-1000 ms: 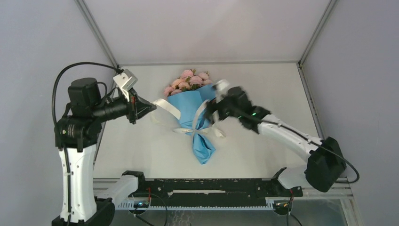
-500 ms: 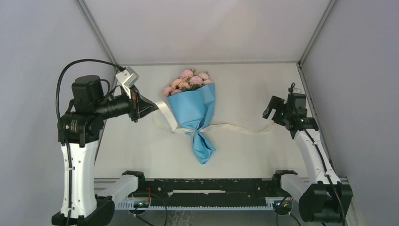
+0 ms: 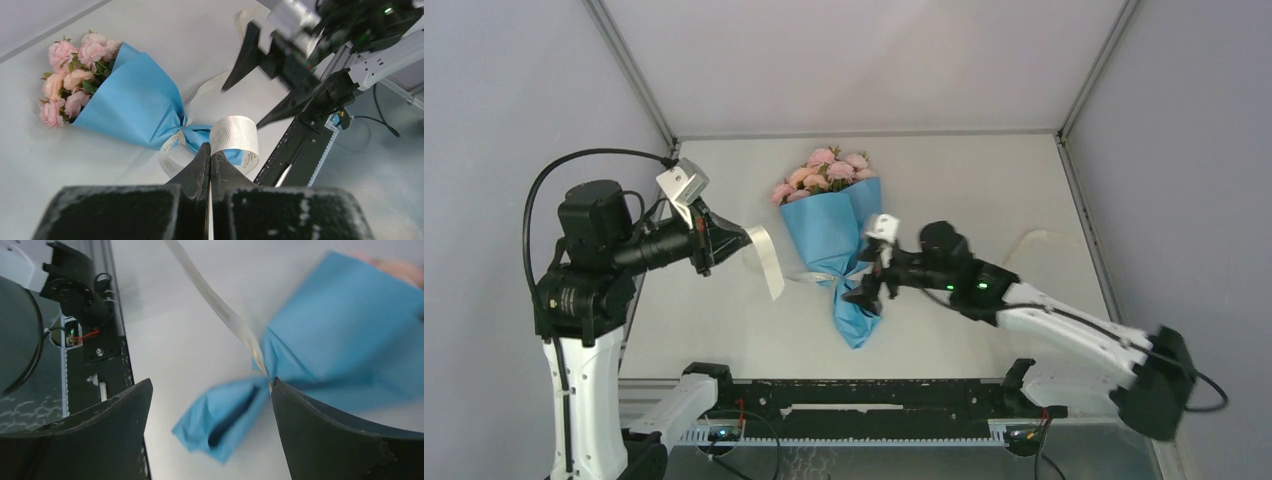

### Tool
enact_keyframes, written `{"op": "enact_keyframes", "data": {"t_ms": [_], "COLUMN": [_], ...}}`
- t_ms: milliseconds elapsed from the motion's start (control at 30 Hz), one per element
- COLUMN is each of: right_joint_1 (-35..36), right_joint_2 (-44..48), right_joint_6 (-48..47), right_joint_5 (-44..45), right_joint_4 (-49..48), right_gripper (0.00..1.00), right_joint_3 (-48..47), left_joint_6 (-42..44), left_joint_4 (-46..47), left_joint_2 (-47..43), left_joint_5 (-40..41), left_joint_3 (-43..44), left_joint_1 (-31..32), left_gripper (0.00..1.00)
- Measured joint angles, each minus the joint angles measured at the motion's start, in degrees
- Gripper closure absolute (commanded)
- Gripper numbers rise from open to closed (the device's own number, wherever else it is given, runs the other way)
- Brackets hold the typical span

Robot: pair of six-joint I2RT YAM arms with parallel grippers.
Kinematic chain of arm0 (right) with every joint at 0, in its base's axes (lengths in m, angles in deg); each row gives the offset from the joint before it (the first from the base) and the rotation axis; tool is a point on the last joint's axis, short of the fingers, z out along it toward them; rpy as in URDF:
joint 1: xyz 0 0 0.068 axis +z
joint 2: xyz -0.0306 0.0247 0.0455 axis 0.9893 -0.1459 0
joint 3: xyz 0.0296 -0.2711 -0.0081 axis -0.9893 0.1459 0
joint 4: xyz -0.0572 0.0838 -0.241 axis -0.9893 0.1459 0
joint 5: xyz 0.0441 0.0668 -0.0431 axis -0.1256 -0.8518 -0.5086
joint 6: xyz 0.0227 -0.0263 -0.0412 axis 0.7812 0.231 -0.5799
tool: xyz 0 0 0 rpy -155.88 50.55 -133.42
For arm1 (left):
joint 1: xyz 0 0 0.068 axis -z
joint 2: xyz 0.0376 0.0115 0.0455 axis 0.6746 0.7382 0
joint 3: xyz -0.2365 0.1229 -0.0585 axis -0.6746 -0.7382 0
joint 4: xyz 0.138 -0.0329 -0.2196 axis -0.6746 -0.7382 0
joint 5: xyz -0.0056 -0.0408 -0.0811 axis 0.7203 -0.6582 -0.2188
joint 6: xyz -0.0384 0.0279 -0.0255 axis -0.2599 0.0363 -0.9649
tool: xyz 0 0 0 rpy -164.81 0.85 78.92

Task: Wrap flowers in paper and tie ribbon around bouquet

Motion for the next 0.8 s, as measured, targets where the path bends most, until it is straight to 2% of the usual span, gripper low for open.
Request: {"op": "enact_keyframes", "data": {"t_ms": [100,200,300,467,700,800], "right_joint_1": [5.9,7.5,7.9,7.9,8.0,8.1], "right_joint_2": [-13.3,-27.7,-36.0,-41.1,-43.3,-44.2], "right_joint_6": [-4.4,-6.1,-6.3,-5.4,-2.4,-1.8], "right_joint_5": [-3.4,-4.6,-4.9,-4.2,-5.3,-6.0], "right_joint_4": [-10.9,-19.0,-23.6,-27.8,-32.8,-33.3], "right_gripper": [0.05,0.05,0.08,0.16,0.12,0.14], "right_joint_3": [-4.2,-8.9,-10.5,-13.3,-14.8,-14.8], "left_joint_6": [-0.4,-1.5,-3.0,-5.0,-6.4,-6.5], "left_joint_4": [0.5,1.3,2.2,2.6,3.0,3.0], "left_joint_2": [-1.5,-3.1,-4.7,-4.1,-3.5,-3.5], "left_joint_5": [1.4,3.1,4.2,5.1,5.0,4.8], "left_joint_3": [-0.1,-1.4,-3.1,-4.1,-4.1,-4.1], "left_joint_1": [0.0,0.0,0.0,0.0,0.0,0.0], "left_gripper": [1.00,1.00,1.00,1.00,1.00,1.00]}}
